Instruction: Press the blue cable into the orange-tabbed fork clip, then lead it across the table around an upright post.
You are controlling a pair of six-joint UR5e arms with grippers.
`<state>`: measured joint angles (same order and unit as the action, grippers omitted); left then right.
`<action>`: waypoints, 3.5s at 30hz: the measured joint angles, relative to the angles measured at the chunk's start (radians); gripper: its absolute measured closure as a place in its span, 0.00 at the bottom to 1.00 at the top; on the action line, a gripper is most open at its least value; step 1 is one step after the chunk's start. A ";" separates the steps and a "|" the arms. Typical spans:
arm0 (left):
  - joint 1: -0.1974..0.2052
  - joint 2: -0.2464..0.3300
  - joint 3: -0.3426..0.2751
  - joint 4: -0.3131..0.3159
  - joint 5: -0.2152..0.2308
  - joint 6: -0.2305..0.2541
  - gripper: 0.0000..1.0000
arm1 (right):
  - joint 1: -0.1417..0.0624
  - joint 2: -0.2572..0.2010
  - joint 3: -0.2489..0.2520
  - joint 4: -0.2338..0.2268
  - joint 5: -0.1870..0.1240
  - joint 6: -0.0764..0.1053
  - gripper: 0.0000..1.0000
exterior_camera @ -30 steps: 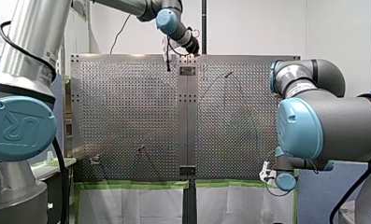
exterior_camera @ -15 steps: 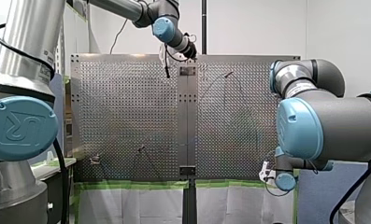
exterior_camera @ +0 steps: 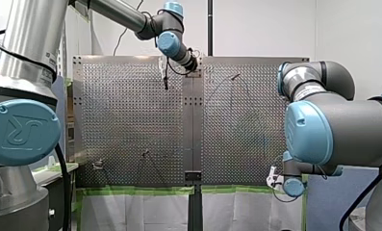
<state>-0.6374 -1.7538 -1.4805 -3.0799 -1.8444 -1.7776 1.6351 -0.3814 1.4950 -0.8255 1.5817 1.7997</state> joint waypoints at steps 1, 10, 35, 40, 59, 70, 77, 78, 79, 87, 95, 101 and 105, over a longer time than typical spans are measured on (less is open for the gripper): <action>0.000 0.000 -0.011 0.012 -0.001 0.006 0.00 | 0.000 0.000 0.000 0.000 0.000 0.000 1.00; 0.003 0.000 -0.090 0.090 -0.002 0.032 0.00 | 0.001 0.000 0.000 0.001 0.000 0.000 1.00; 0.028 0.000 -0.309 0.309 0.005 0.032 0.00 | 0.002 0.000 0.000 0.001 0.000 0.000 1.00; 0.032 0.000 -0.350 0.350 0.006 0.033 0.00 | 0.002 0.000 0.000 0.000 0.000 0.001 1.00; 0.043 0.000 -0.515 0.516 0.005 0.029 0.00 | 0.001 0.000 -0.001 -0.008 0.002 0.003 1.00; 0.046 0.000 -0.615 0.615 0.005 0.028 0.00 | 0.002 0.000 -0.002 -0.006 0.000 0.003 1.00; 0.051 0.000 -0.683 0.683 0.003 0.028 0.00 | 0.003 0.000 -0.002 -0.006 -0.002 0.003 1.00; 0.053 0.000 -0.692 0.692 0.002 0.028 0.00 | 0.003 0.000 -0.002 -0.006 -0.002 0.003 1.00; 0.054 0.000 -0.702 0.703 0.001 0.027 0.00 | 0.003 0.000 -0.002 -0.006 -0.003 0.003 1.00; 0.068 0.000 -0.774 0.774 -0.008 0.028 0.00 | 0.005 0.000 -0.002 -0.005 -0.006 0.002 1.00; 0.091 -0.001 -0.850 0.849 -0.050 0.033 0.00 | 0.005 0.000 -0.002 -0.004 -0.008 0.001 1.00; 0.108 -0.001 -0.900 0.900 -0.053 0.034 0.00 | 0.004 0.000 -0.001 -0.002 -0.008 0.003 1.00; 0.118 -0.002 -0.934 0.934 -0.049 0.034 0.00 | 0.002 0.000 -0.002 -0.001 -0.008 0.001 1.00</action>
<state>-0.5192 -1.7553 -2.4144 -2.1457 -1.8937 -1.7441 1.6369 -0.3815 1.4934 -0.8264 1.5740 1.8011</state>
